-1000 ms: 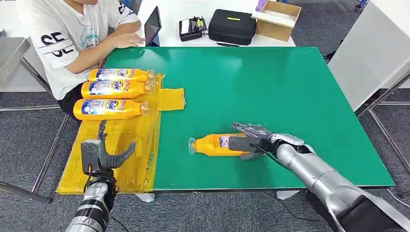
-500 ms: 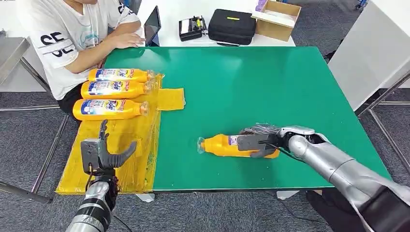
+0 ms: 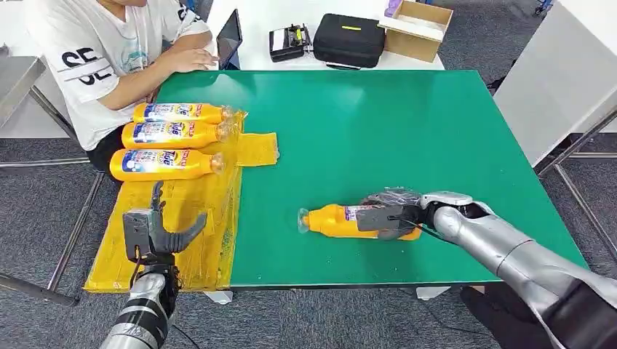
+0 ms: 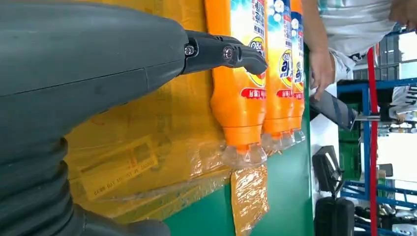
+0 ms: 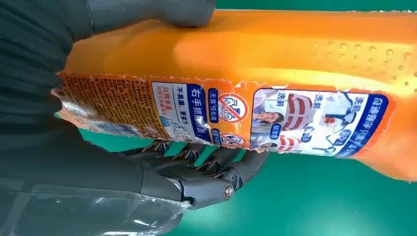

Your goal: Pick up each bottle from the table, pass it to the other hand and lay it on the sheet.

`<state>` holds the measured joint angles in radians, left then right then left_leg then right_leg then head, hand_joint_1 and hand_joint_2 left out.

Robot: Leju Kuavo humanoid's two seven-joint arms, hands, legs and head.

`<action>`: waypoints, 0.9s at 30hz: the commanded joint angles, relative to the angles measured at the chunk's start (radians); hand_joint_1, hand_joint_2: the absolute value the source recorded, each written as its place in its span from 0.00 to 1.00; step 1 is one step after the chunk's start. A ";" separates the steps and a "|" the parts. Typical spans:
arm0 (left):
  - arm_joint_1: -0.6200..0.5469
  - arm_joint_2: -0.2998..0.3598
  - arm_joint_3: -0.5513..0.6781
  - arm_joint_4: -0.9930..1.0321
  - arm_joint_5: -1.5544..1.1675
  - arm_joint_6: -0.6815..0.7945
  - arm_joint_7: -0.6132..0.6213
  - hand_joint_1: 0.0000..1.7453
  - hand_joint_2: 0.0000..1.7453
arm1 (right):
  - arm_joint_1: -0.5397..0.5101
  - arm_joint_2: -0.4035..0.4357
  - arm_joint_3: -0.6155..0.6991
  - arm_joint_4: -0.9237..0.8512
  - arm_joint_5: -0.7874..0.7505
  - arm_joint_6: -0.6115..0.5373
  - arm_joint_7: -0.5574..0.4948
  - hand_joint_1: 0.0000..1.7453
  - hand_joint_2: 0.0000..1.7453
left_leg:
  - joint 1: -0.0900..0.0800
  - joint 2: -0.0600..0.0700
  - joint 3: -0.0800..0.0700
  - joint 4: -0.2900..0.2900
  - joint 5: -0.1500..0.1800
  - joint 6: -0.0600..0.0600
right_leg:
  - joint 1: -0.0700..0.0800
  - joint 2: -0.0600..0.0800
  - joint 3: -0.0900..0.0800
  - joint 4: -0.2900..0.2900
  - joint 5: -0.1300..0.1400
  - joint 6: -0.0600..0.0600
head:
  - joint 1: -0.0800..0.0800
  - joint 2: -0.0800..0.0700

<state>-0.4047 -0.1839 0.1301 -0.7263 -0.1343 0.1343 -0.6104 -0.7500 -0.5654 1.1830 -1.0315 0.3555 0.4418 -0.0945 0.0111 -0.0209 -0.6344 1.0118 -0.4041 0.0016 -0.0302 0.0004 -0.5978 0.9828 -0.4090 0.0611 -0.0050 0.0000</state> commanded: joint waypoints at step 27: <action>0.171 0.025 -0.160 -0.341 0.386 -0.428 0.204 0.00 1.00 | 0.637 0.656 -0.927 -0.352 0.224 -0.882 -0.421 1.00 1.00 | 0.004 0.001 0.002 -0.002 -0.003 -0.002 | 0.005 -0.004 0.001 0.000 -0.005 -0.007 | 0.000 0.000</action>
<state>-0.2282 -0.2083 0.0637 -1.0476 0.0642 -0.0363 -0.4810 -0.1162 0.0733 0.2674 -1.4843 0.6329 -0.5569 -0.4231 0.0148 -0.0218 -0.6379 1.0105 -0.4053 -0.0014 -0.0264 -0.0035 -0.6023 0.9845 -0.4121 0.0565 -0.0053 0.0000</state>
